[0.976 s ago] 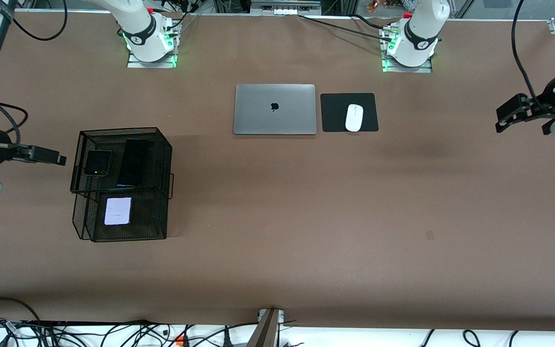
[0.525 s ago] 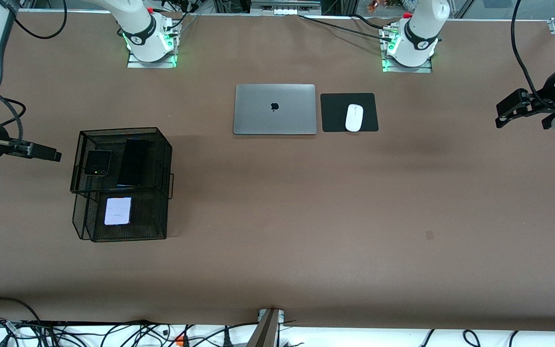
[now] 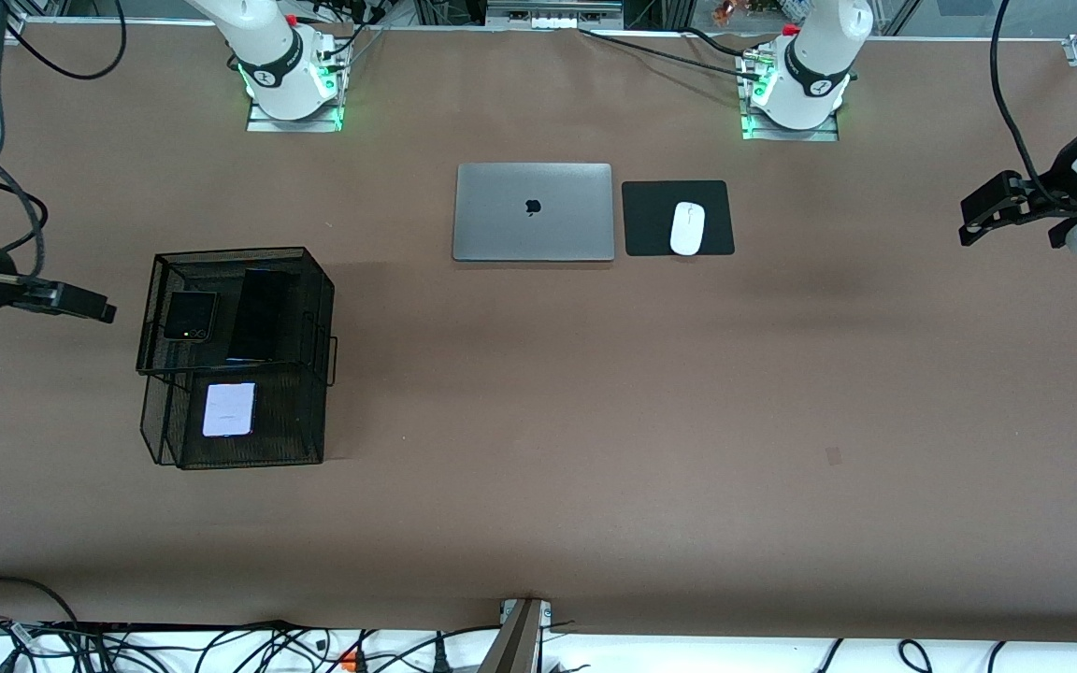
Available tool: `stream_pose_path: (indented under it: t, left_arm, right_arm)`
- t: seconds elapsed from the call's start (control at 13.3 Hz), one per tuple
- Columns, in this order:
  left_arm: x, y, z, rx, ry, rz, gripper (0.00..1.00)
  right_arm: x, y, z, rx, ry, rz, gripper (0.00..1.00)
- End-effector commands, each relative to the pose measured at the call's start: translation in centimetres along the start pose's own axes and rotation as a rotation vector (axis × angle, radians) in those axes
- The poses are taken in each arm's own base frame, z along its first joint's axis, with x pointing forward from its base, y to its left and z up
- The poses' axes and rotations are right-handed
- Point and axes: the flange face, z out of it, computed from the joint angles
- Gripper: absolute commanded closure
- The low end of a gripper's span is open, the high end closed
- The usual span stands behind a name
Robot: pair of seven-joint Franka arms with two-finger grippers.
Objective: Place phones with both arms
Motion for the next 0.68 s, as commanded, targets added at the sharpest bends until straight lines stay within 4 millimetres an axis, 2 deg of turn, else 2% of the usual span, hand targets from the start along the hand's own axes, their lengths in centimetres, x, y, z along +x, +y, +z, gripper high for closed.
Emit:
stream_pose_path:
  t: [0.0, 0.38, 0.6]
  left_arm:
    - [-0.64, 0.34, -0.71, -0.024, -0.003, -0.008, 0.00]
    - [-0.80, 0.35, -0.37, -0.024, -0.022, -0.004, 0.00]
    - [-0.81, 0.37, -0.36, -0.025, -0.023, -0.004, 0.00]
  right_arm:
    - [-3.38, -0.05, 1.14, -0.029, 0.071, -0.030, 0.02]
    - [-3.77, -0.07, 1.40, -0.021, 0.060, -0.011, 0.01]
    - [-3.68, -0.36, 0.78, -0.020, 0.057, -0.012, 0.01]
